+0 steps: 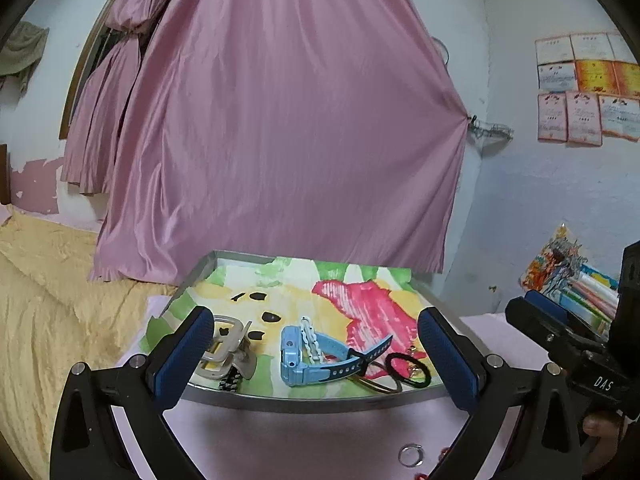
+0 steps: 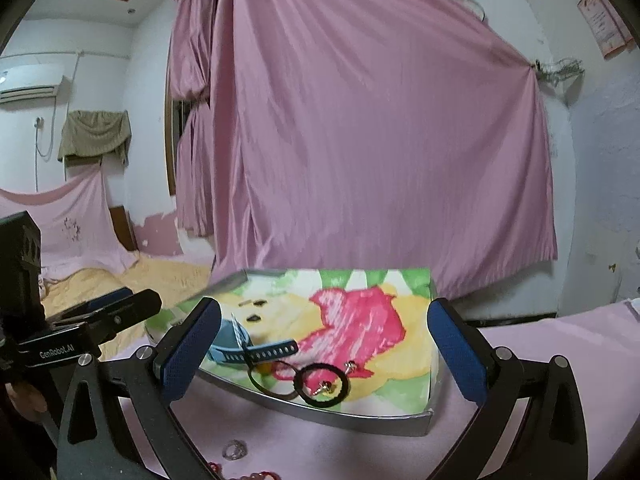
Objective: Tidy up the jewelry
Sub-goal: 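Withdraw both open grippers from the tray toward the ring and red bracelet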
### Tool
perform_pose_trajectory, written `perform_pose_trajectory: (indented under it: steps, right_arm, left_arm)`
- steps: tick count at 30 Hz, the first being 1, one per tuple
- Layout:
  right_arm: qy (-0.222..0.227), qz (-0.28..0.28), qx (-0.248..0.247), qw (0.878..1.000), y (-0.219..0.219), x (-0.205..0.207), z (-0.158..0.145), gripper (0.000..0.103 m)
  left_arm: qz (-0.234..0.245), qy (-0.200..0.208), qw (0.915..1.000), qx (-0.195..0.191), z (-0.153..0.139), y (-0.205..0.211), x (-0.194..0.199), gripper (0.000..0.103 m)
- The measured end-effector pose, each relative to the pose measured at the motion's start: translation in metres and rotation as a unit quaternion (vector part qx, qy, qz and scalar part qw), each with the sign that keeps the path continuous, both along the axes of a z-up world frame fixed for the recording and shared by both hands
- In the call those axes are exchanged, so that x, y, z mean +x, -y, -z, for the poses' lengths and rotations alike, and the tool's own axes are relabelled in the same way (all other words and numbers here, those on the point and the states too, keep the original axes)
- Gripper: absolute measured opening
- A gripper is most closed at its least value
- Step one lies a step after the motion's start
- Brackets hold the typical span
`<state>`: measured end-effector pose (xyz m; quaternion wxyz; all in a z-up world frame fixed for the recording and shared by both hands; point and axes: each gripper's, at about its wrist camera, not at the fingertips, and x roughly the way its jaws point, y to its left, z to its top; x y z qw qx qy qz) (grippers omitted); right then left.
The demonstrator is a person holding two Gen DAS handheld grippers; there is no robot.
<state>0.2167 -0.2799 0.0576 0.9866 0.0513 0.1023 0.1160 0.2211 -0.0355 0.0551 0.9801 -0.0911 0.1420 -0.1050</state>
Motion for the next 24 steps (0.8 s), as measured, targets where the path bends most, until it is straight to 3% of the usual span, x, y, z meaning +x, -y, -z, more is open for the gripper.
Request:
perform_pose_trajectory:
  steps: [5,8,24]
  right_arm:
    - [0.023,0.0,0.004,1.0,0.001,-0.022,-0.007,0.101]
    - [0.012,-0.012,0.004,1.0,-0.002,-0.03,-0.008,0.101]
    - [-0.031,-0.035,0.02,0.999,0.0,-0.073,0.011,0.101]
  left_arm:
    - [-0.009,0.034,0.9993,-0.012,-0.005,-0.006,-0.021,0.102]
    - [-0.011,0.042,0.9989,-0.014,-0.008,-0.007,-0.032,0.102]
    - [-0.012,0.015,0.9993,-0.033,0.005,-0.015,-0.079,0.102]
